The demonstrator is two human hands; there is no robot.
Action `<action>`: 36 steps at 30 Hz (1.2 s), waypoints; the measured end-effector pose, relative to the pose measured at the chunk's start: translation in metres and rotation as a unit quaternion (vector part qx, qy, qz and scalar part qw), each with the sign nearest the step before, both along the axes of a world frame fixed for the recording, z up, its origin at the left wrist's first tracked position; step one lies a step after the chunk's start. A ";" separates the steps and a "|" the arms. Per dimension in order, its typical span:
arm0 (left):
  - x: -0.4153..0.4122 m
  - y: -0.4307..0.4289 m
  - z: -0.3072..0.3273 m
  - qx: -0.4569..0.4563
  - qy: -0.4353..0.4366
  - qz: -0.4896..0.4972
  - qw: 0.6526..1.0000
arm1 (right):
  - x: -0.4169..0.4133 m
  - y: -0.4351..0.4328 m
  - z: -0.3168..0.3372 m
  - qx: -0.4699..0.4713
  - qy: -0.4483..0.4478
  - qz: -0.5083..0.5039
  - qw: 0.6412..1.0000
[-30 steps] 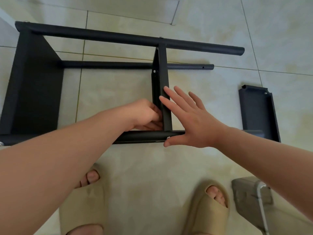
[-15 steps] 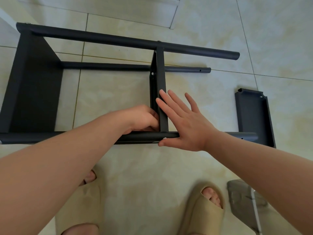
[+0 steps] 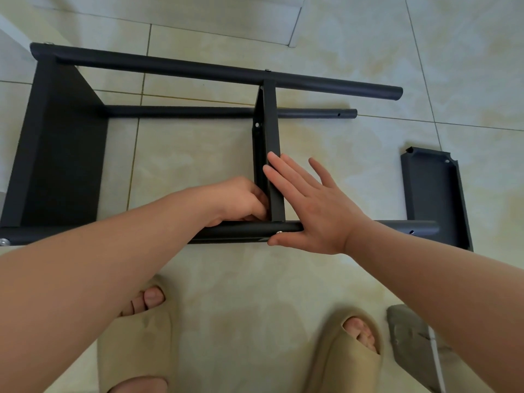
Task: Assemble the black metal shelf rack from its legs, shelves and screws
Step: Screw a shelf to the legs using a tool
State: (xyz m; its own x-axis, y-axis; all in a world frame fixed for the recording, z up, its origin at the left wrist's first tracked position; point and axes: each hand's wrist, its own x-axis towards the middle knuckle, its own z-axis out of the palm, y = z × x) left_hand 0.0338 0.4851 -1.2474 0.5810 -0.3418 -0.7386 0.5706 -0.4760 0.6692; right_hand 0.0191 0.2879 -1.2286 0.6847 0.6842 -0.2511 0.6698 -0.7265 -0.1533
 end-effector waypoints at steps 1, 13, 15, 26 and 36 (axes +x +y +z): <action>0.000 0.000 0.000 0.004 -0.003 -0.003 1.000 | 0.000 0.000 0.000 0.001 0.001 -0.001 1.000; 0.002 0.002 -0.001 -0.052 0.066 0.025 0.996 | -0.001 0.000 -0.001 -0.003 -0.006 -0.004 1.000; 0.002 0.004 -0.001 -0.059 0.080 0.028 0.995 | -0.001 0.000 -0.001 -0.003 -0.007 -0.004 1.000; 0.001 0.004 0.002 -0.095 0.115 0.036 0.988 | -0.002 0.000 -0.001 0.004 -0.013 -0.005 1.000; 0.002 0.007 -0.002 -0.110 0.114 0.025 0.987 | -0.001 0.000 -0.001 0.002 -0.016 -0.003 1.000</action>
State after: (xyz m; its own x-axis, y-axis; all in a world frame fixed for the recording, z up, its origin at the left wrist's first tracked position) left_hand 0.0357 0.4921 -1.2496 0.4282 -0.4838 -0.7632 0.7370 -0.3017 0.6048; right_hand 0.0180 0.2879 -1.2296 0.6970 0.6805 -0.2262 0.6697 -0.7304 -0.1341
